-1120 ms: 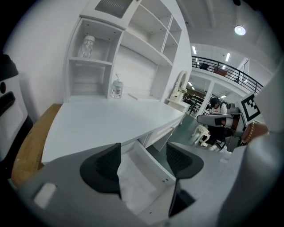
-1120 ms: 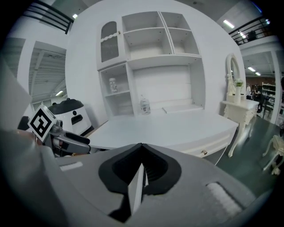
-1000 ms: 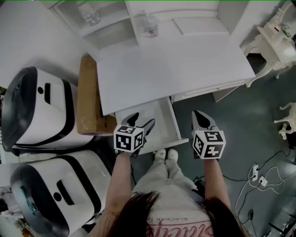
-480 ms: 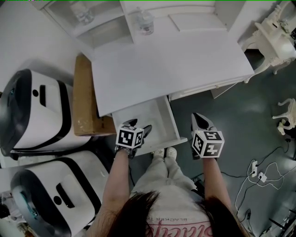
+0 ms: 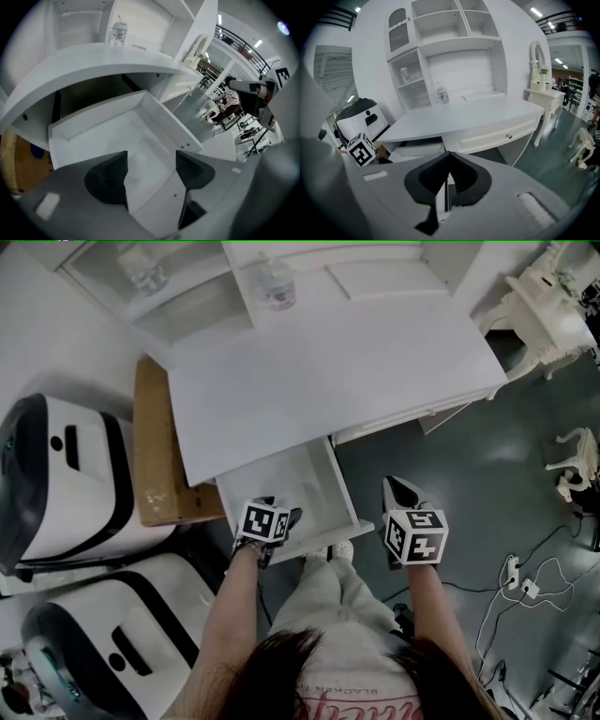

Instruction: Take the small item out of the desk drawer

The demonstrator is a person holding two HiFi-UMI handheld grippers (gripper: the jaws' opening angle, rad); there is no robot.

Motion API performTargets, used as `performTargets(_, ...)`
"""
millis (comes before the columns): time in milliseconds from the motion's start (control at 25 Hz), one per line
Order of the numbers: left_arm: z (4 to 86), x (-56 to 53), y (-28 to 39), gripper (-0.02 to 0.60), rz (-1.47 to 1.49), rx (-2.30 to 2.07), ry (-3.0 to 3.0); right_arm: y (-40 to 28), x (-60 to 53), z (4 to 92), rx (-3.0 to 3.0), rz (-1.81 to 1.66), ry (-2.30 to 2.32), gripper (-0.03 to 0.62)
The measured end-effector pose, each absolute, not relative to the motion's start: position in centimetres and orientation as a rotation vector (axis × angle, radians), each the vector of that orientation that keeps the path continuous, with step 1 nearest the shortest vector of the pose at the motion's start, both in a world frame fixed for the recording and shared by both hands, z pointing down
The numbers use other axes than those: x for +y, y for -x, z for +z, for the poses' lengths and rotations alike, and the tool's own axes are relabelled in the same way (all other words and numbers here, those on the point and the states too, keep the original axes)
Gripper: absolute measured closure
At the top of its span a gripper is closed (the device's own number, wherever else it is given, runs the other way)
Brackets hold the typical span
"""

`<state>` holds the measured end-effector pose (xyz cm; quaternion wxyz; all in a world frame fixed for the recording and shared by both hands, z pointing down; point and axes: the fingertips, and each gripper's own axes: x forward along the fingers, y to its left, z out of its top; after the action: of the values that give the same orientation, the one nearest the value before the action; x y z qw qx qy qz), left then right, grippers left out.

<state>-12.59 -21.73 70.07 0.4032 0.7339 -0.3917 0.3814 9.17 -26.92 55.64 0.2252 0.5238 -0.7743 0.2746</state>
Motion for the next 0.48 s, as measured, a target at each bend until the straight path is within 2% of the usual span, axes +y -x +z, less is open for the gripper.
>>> performTargets(480,74.5,-21.3,13.3,0.252,1.086,-0.922,-1.785,-8.6,-27.5,57.4,-2.079,0.815,-1.445,0.592)
